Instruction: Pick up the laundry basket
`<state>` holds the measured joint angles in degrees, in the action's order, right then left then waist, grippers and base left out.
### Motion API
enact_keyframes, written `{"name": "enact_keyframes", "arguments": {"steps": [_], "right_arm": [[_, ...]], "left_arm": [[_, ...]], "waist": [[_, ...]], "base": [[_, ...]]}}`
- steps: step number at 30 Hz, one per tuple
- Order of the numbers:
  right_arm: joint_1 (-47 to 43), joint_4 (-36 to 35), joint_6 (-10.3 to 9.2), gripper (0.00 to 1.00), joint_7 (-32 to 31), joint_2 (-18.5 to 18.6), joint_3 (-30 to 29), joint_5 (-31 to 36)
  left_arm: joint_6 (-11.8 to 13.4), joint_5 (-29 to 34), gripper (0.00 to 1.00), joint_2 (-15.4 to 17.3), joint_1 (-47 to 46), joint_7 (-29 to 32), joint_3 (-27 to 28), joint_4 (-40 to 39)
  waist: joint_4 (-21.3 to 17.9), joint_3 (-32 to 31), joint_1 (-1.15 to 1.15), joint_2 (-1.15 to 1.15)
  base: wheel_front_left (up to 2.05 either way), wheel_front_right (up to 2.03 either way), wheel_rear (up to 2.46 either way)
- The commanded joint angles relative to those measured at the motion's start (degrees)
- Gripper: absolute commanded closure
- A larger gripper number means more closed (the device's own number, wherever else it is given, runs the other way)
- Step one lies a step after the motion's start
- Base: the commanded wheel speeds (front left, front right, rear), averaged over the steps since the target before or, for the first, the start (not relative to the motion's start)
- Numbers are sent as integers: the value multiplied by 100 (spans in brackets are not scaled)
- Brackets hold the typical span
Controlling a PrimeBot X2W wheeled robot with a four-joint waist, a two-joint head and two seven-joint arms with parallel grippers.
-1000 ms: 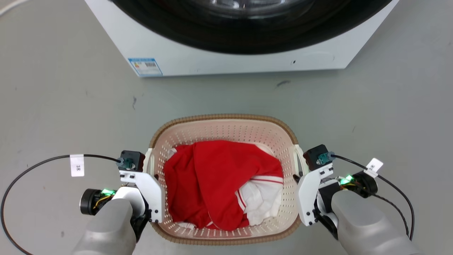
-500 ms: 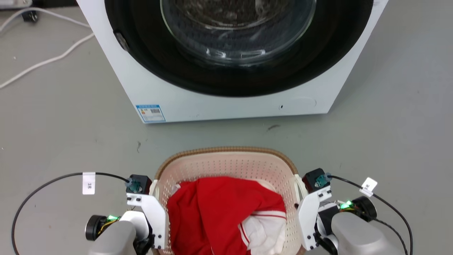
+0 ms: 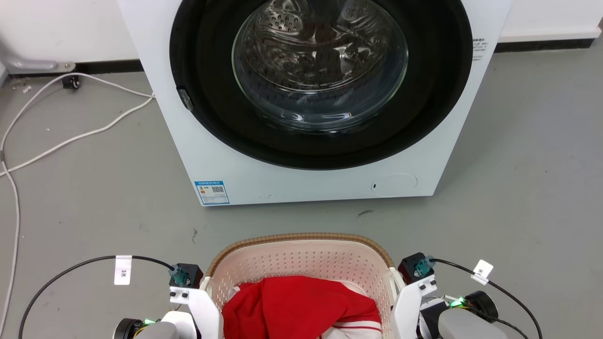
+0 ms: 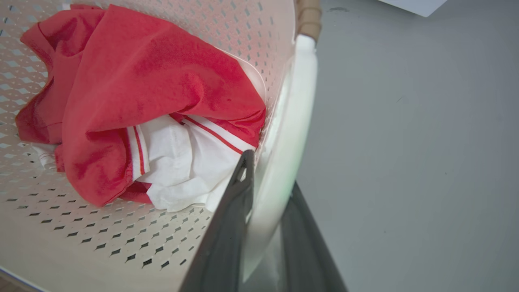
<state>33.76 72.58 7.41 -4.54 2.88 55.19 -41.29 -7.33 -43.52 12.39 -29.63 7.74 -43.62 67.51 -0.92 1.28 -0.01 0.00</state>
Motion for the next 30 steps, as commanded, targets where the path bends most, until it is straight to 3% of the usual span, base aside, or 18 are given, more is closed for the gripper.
{"name": "enact_keyframes", "arguments": {"steps": [1, 30], "right_arm": [[-19, -28, 14, 100, 16, 9, 55, -13], [-79, 22, 14, 100, -20, 84, 582, -537]], "left_arm": [[-16, -36, 100, 37, 36, 27, -61, -40], [-16, -800, 100, 91, 77, 2, -774, 40]], "waist": [[14, -62, 1, 0], [76, -283, 1, 0]], "base": [[0, 0, 0], [0, 0, 0]]}}
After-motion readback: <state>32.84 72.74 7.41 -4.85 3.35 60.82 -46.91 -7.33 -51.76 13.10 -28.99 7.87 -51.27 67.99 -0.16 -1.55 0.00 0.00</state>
